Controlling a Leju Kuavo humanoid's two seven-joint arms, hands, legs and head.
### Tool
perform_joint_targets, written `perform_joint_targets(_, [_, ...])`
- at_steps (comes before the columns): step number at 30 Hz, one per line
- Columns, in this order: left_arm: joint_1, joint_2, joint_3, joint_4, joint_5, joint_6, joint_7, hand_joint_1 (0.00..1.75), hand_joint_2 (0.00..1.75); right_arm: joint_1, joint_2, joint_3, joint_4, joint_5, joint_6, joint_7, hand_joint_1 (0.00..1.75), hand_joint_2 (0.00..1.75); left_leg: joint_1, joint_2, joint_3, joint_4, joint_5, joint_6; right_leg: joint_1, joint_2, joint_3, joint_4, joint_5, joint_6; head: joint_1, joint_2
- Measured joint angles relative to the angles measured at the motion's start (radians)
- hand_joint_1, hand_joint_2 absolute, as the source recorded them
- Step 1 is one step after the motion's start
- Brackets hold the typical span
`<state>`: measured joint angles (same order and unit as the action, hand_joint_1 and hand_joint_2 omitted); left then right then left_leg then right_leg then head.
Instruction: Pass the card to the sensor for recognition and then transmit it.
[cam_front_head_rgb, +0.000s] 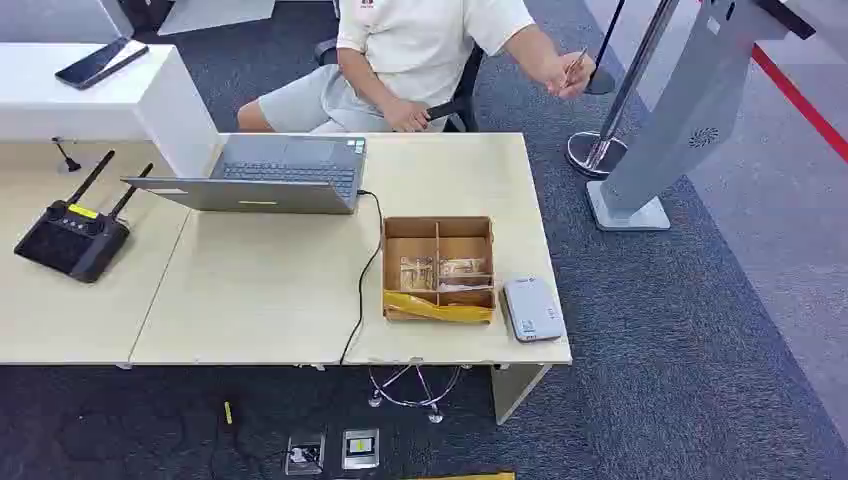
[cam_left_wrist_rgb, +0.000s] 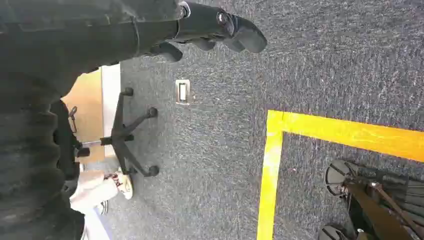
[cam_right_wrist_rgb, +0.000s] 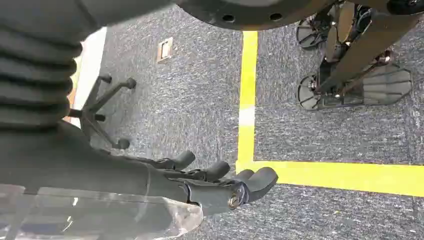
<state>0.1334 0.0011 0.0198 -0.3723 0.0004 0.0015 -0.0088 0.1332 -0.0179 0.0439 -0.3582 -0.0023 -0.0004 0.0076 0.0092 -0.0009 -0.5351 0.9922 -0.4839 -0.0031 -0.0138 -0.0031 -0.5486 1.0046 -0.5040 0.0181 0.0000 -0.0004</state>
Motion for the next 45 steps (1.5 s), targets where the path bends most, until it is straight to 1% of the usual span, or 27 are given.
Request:
perform_joint_targets(2, [-0.001, 0.0, 0.0, 0.0, 0.0, 0.001, 0.0, 0.0, 1.75, -0.003, 0.0, 0.0, 0.0, 0.0, 0.0, 0.0, 0.0, 1.75, 0.0, 0.0, -0.001, 0.0, 0.0, 0.0, 0.0, 0.0, 0.001, 0.0, 0.0, 0.0, 0.0, 0.0])
perform_joint_targets(5, [-0.017, 0.009, 0.0, 0.001, 0.008, 0.028, 0.0, 0.0, 1.75, -0.04, -0.023, 0.0, 0.0, -0.001, -0.02, -0.001, 0.0, 1.75, 0.0, 0.0, -0.001, 0.0, 0.0, 0.0, 0.0, 0.0, 0.0, 0.0, 0.0, 0.0, 0.0, 0.0])
perform_joint_targets(8, [-0.048, 0.021, -0.008, 0.003, 0.012, 0.074, 0.0, 0.0, 1.75, -0.093, -0.067, 0.0, 0.0, -0.008, -0.052, 0.0, 0.0, 1.75, 0.0, 0.0, -0.001, 0.0, 0.001, 0.001, 0.0, 0.0, 0.001, 0.0, 0.001, 0.001, 0.0, 0.0])
perform_joint_targets(12, [-0.096, 0.043, -0.048, 0.019, 0.008, 0.162, 0.0, 0.0, 1.75, -0.173, -0.141, 0.0, 0.002, -0.036, -0.097, 0.007, 0.0, 1.75, -0.001, 0.001, 0.0, 0.001, 0.002, 0.002, -0.001, 0.001, 0.0, 0.0, 0.004, 0.002, 0.0, 0.0])
perform_joint_targets(14, [-0.117, 0.051, -0.068, 0.027, 0.005, 0.192, 0.0, 0.0, 1.75, -0.203, -0.17, 0.0, 0.005, -0.05, -0.112, 0.012, 0.0, 1.75, -0.001, 0.001, 0.0, 0.001, 0.003, 0.004, -0.001, 0.0, 0.0, 0.0, 0.005, 0.002, 0.0, 0.0])
perform_joint_targets(18, [-0.159, 0.066, -0.114, 0.05, -0.004, 0.26, 0.011, 0.0, 1.75, -0.258, -0.236, 0.0, 0.022, -0.087, -0.145, 0.043, 0.0, 1.75, -0.001, 0.001, 0.0, 0.002, 0.003, 0.004, -0.001, 0.0, -0.001, 0.0, 0.005, 0.002, 0.0, 0.0])
perform_joint_targets(19, [-0.169, 0.07, -0.127, 0.056, -0.006, 0.277, 0.013, 0.0, 1.75, -0.268, -0.251, 0.0, 0.027, -0.096, -0.152, 0.051, 0.0, 0.0, -0.001, 0.001, 0.0, 0.002, 0.003, 0.004, -0.001, 0.0, -0.001, 0.0, 0.005, 0.002, 0.0, 0.0])
perform_joint_targets(20, [-0.179, 0.076, -0.138, 0.061, -0.01, 0.294, 0.014, 0.0, 1.75, -0.276, -0.265, 0.0, 0.034, -0.106, -0.161, 0.061, 0.0, 0.0, -0.001, 0.001, 0.0, 0.002, 0.003, 0.004, -0.001, 0.0, -0.001, 0.0, 0.005, 0.002, 0.0, 0.0])
perform_joint_targets(21, [-0.189, 0.081, -0.15, 0.066, -0.011, 0.311, 0.014, 0.0, 0.0, -0.281, -0.278, 0.0, 0.04, -0.116, -0.169, 0.074, 0.0, 0.0, -0.001, 0.001, 0.0, 0.002, 0.003, 0.004, -0.001, 0.0, -0.001, 0.0, 0.005, 0.002, 0.0, 0.0])
perform_joint_targets(24, [-0.215, 0.105, -0.18, 0.085, -0.008, 0.37, 0.007, 0.0, 0.0, -0.286, -0.307, 0.001, 0.061, -0.141, -0.204, 0.108, 0.0, 0.0, -0.001, 0.001, -0.001, 0.002, 0.003, 0.003, 0.0, 0.0, -0.002, 0.0, 0.005, 0.002, 0.0, 0.0])
perform_joint_targets(26, [-0.226, 0.119, -0.191, 0.092, 0.01, 0.403, -0.02, 0.0, 0.0, -0.286, -0.317, 0.001, 0.073, -0.149, -0.229, 0.121, 0.0, 0.0, -0.001, 0.001, -0.001, 0.002, 0.003, 0.003, 0.0, 0.0, -0.002, 0.0, 0.005, 0.002, 0.0, 0.0])
perform_joint_targets(28, [-0.232, 0.127, -0.195, 0.09, 0.035, 0.414, -0.055, 0.0, 0.0, -0.286, -0.322, 0.002, 0.08, -0.148, -0.24, 0.134, 0.0, 0.0, -0.001, 0.002, -0.001, 0.002, 0.003, 0.003, 0.0, 0.001, -0.002, 0.0, 0.005, 0.002, 0.0, 0.0])
perform_joint_targets(29, [-0.232, 0.13, -0.202, 0.079, 0.044, 0.418, -0.062, 0.0, 0.0, -0.286, -0.323, 0.002, 0.084, -0.147, -0.241, 0.138, 0.0, 0.0, -0.001, 0.002, -0.001, 0.002, 0.003, 0.003, 0.0, 0.001, -0.003, 0.0, 0.005, 0.002, 0.0, 0.0])
perform_joint_targets(32, [-0.227, 0.142, -0.225, 0.036, 0.063, 0.43, -0.055, 0.0, 0.0, -0.286, -0.328, 0.002, 0.093, -0.144, -0.241, 0.15, 0.0, 0.0, -0.001, 0.002, -0.001, 0.002, 0.003, 0.003, 0.0, 0.001, -0.002, 0.0, 0.005, 0.002, 0.0, 0.0])
perform_joint_targets(36, [-0.215, 0.168, -0.261, -0.044, 0.077, 0.462, -0.001, 0.0, 0.0, -0.287, -0.331, 0.004, 0.101, -0.137, -0.24, 0.154, 0.0, 0.0, -0.001, 0.002, -0.001, 0.002, 0.003, 0.003, -0.001, 0.002, -0.002, 0.0, 0.005, 0.002, 0.0, 0.0])
perform_joint_targets(37, [-0.21, 0.173, -0.271, -0.064, 0.082, 0.469, 0.009, 0.0, 0.0, -0.286, -0.331, 0.004, 0.103, -0.136, -0.24, 0.158, 0.0, 1.75, -0.001, 0.002, -0.001, 0.002, 0.003, 0.003, 0.0, 0.002, -0.002, 0.0, 0.005, 0.002, 0.0, 0.0])
perform_joint_targets(41, [-0.184, 0.192, -0.316, -0.167, 0.103, 0.511, 0.056, 0.0, 0.0, -0.287, -0.334, 0.006, 0.106, -0.133, -0.24, 0.168, 0.0, 1.75, -0.001, 0.002, -0.001, 0.002, 0.003, 0.003, 0.0, 0.002, -0.002, 0.0, 0.005, 0.002, 0.0, 0.0])
perform_joint_targets(45, [-0.175, 0.215, -0.351, -0.284, 0.086, 0.534, 0.117, 0.0, 0.0, -0.295, -0.336, 0.006, 0.109, -0.133, -0.242, 0.167, 0.0, 1.75, -0.001, 0.002, -0.001, 0.002, 0.003, 0.004, 0.0, 0.002, -0.002, 0.0, 0.005, 0.002, 0.0, 0.0])
